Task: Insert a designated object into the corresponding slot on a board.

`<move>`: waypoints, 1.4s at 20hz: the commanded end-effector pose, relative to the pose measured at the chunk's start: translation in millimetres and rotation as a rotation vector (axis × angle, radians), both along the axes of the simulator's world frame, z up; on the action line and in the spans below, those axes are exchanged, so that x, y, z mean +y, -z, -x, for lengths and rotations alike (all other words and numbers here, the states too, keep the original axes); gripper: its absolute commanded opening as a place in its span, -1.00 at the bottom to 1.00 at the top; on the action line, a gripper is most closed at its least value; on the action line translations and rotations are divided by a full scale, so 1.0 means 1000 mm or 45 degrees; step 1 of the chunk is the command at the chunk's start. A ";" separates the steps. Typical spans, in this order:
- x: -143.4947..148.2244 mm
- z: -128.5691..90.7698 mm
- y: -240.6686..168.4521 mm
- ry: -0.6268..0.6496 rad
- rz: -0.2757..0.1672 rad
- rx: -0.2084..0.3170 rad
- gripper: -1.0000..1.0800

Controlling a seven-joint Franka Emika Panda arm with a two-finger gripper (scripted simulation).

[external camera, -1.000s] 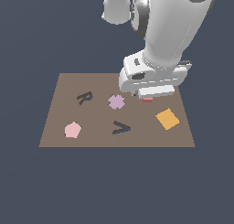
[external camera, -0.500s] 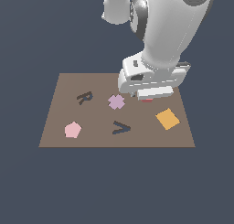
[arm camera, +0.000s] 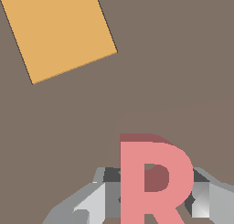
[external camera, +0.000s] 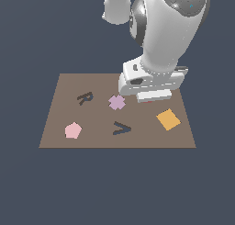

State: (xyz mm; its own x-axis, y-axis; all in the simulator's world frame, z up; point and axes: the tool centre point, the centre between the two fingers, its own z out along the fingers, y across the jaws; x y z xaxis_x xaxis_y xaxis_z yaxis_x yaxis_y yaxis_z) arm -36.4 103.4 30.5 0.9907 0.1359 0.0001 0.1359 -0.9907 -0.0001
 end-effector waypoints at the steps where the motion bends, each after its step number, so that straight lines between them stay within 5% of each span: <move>1: 0.000 0.000 0.001 0.000 0.000 0.000 -1.00; 15: -0.004 0.005 0.000 -0.056 0.000 0.000 -1.00; 28: -0.027 0.030 -0.002 -0.374 0.000 0.000 -1.00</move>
